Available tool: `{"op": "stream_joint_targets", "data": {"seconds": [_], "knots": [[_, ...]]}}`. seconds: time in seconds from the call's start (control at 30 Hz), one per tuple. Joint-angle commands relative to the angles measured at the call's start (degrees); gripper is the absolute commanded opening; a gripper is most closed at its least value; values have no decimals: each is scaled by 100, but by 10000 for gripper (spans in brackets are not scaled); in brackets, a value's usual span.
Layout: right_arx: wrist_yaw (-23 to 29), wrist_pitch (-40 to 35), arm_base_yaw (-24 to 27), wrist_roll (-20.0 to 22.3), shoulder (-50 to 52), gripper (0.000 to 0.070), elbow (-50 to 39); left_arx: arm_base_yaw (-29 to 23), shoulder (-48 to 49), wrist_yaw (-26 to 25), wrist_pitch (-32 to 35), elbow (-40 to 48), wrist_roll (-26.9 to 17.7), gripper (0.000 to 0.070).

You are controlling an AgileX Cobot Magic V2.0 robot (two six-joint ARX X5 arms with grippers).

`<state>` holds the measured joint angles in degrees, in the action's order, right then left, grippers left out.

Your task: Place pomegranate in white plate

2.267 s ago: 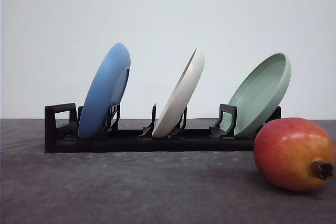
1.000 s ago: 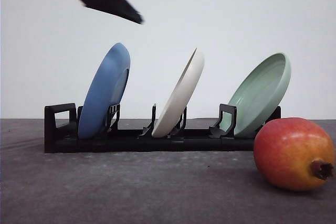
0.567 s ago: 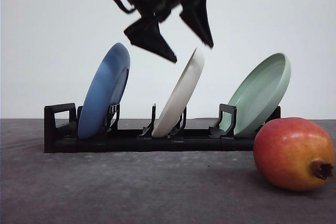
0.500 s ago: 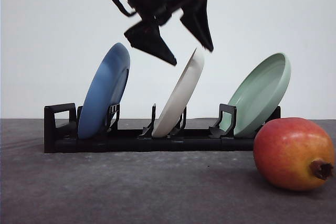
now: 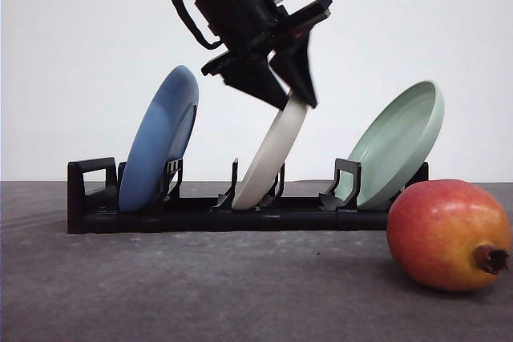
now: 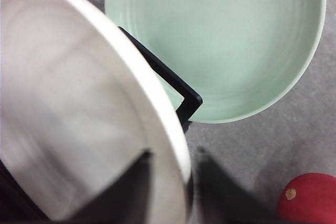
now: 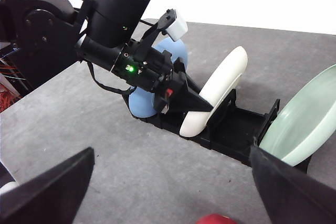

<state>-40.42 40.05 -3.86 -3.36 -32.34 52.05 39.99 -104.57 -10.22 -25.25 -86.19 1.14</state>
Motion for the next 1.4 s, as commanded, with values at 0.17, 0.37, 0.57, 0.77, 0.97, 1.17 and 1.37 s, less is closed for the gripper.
{"op": "stream_joint_targets", "data": {"seconds": [0.17,0.37,0.57,0.77,0.97,1.17,1.37], "knots": [[-7,-55,-13,-71,-17,604,87,65,-126,-14,32,-151,167,0],[-7,-55,-13,-71,-17,604,87,108,136,-31,-52,-151,295,0],[-7,-55,-13,-71,-17,604,87,250,720,-45,-163,-151,471,0],[-7,-55,-13,-69,-17,603,87,526,1524,-380,-493,-151,602,0],[-9,-54,-13,-70,-17,604,87,1057,2306,-411,-1650,-151,522,0],[-11,-12,-13,-82,-15,604,87,1887,2669,517,-3031,-148,404,1],[-20,37,-13,-229,-15,603,87,2868,2668,1847,-3534,266,595,1]]}}
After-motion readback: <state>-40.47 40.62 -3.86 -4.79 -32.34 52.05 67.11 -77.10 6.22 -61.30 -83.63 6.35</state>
